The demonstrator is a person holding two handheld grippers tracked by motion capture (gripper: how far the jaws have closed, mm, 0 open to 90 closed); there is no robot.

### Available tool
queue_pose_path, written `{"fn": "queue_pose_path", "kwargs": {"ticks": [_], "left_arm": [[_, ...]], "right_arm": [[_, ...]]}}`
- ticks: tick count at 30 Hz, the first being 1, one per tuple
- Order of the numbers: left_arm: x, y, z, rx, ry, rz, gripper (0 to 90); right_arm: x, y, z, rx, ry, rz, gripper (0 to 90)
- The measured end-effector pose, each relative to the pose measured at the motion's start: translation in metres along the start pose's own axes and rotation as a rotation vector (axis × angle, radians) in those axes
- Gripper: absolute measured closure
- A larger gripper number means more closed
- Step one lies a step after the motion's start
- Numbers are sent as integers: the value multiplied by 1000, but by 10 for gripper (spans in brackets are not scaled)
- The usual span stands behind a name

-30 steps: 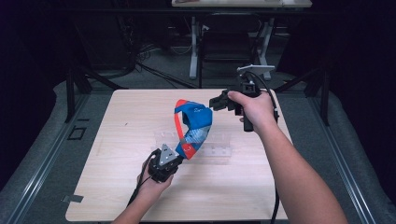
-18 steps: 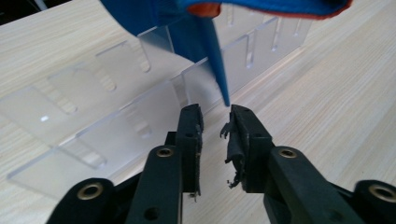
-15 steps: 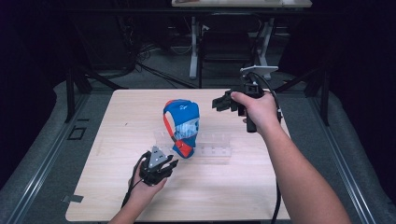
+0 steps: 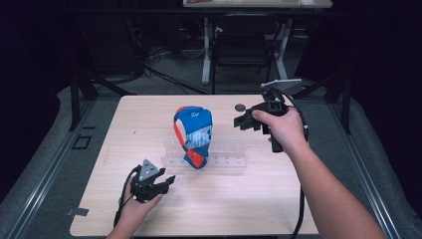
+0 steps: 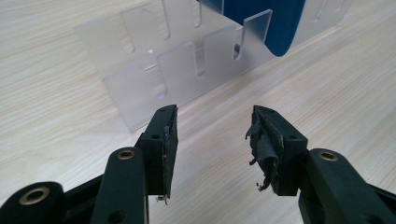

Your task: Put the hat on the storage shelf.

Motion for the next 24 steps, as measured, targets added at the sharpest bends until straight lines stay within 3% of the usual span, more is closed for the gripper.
{"fn": "queue_pose_path", "kwargs": {"ticks": [7, 9, 13, 20, 24], "left_arm": [[-1, -6, 11, -50, 7, 1, 485], [0, -6, 16, -27, -9, -6, 485], [1, -5, 21, -22, -23, -8, 485], [3, -8, 25, -11, -24, -21, 477], [3, -8, 25, -14, -19, -20, 477]], "right_arm": [[-2, 23, 25, 5, -7, 26, 622], [-4, 27, 31, -1, 10, 32, 605], [-9, 36, 39, -44, 55, 74, 577], [-15, 47, 68, -82, 100, 73, 527], [-12, 54, 84, -76, 119, 49, 522]]}}
Point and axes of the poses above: each handheld gripper's, and its own axes: x roughly forward along the jaws, z roughly out of its underside, y roughly to its right, the point moved 10 cm from there along x, roughly forward along the jaws, and after that the axes turned 6 degrees about -x, right-handed, at the moved point
